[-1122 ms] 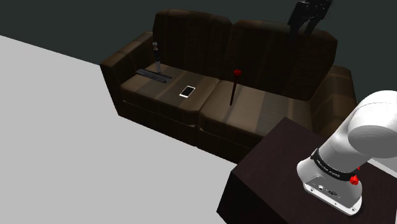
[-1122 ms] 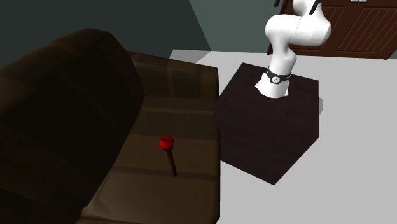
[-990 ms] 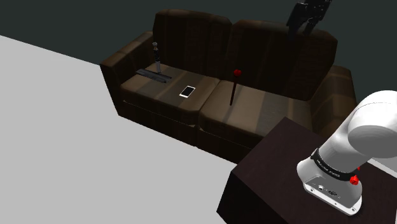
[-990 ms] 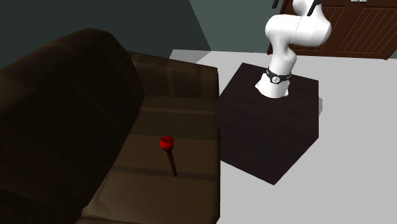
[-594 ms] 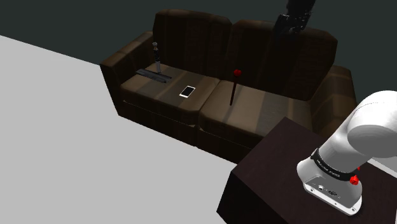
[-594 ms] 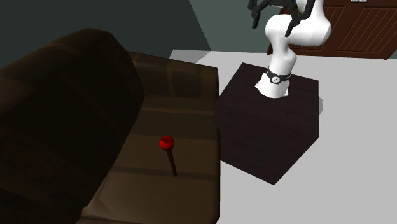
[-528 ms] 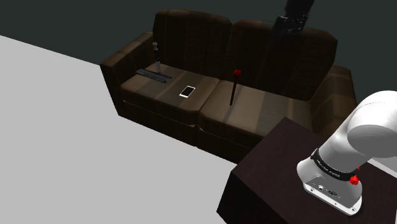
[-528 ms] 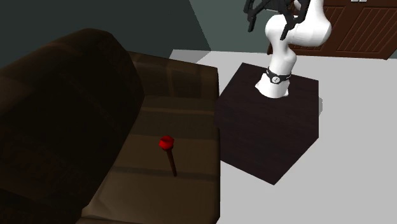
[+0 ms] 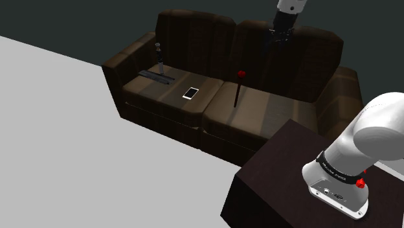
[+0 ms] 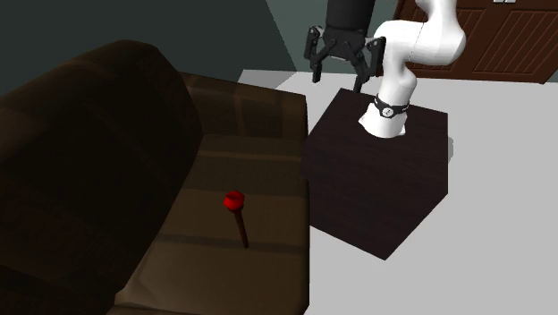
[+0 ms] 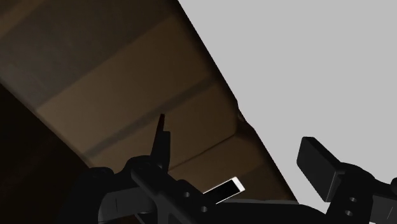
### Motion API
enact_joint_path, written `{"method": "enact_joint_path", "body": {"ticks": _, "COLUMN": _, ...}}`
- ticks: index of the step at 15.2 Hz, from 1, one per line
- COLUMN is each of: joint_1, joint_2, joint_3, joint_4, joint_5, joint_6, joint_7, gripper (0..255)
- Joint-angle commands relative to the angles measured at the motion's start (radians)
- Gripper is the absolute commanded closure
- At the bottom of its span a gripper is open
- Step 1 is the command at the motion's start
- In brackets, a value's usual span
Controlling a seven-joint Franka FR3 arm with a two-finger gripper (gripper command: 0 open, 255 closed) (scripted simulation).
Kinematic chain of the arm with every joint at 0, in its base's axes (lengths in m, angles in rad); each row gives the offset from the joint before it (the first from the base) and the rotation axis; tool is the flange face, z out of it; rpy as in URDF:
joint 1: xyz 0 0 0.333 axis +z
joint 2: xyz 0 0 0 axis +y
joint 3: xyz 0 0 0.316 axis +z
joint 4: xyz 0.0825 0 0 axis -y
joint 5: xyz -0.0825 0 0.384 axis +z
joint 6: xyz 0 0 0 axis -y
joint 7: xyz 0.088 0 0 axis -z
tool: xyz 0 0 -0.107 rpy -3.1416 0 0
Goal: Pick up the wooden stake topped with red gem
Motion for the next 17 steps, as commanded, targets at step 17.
{"method": "enact_joint_path", "body": {"ticks": 17, "joint_1": -0.06, "joint_2": 0.71, "joint_3": -0.12, "joint_4": 0.394, "joint_5": 0.393, "joint_6": 0.246, "joint_7": -0.334, "gripper": 0}}
